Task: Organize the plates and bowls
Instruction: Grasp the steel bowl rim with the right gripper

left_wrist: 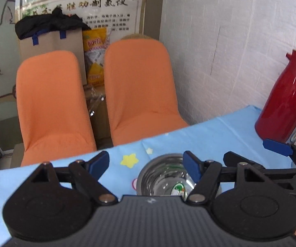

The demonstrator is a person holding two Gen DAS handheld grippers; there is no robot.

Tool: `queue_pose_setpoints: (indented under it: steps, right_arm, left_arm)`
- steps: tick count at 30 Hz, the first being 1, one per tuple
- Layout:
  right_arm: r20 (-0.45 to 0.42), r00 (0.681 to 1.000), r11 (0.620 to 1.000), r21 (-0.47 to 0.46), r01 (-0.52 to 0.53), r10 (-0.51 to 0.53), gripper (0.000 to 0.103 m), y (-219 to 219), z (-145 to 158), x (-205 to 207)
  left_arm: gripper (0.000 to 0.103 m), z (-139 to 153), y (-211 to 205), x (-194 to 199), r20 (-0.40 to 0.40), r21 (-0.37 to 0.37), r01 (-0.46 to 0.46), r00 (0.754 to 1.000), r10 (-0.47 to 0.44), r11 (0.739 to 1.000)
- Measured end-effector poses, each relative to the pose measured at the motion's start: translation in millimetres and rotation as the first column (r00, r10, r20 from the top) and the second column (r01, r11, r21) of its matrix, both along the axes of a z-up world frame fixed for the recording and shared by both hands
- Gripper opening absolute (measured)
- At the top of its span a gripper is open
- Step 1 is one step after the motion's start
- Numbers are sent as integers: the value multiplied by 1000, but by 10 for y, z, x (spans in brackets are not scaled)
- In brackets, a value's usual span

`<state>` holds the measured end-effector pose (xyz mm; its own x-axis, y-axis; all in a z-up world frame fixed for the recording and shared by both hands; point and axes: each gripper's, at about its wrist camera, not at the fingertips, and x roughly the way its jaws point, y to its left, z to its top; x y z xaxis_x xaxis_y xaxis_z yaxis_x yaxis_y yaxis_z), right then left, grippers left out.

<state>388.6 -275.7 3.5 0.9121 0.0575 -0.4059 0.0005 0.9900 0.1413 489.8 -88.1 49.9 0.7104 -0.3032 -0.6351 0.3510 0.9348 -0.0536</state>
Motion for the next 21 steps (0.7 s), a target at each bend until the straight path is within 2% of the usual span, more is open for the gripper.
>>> queue_pose_setpoints:
  steps: [5, 10, 12, 21]
  right_arm:
    - [-80, 997, 1000, 20, 1, 1, 103, -35, -340, 77]
    - [-99, 995, 1000, 8, -8, 9, 103, -41, -411, 53]
    - [-108, 994, 1000, 9, -17, 18, 103, -25, -431, 46]
    - [-142, 989, 999, -12, -33, 30, 103, 81, -511, 147]
  left_arm:
    - [71, -472, -71, 311, -102, 14, 64, 993, -62, 998]
    - [70, -641, -43, 552, -174, -112, 64, 981, -83, 992]
    - [70, -691, -31, 579, -187, -134, 51, 979, -76, 990]
    - [66, -763, -168, 549, -185, -77, 67, 979, -80, 995]
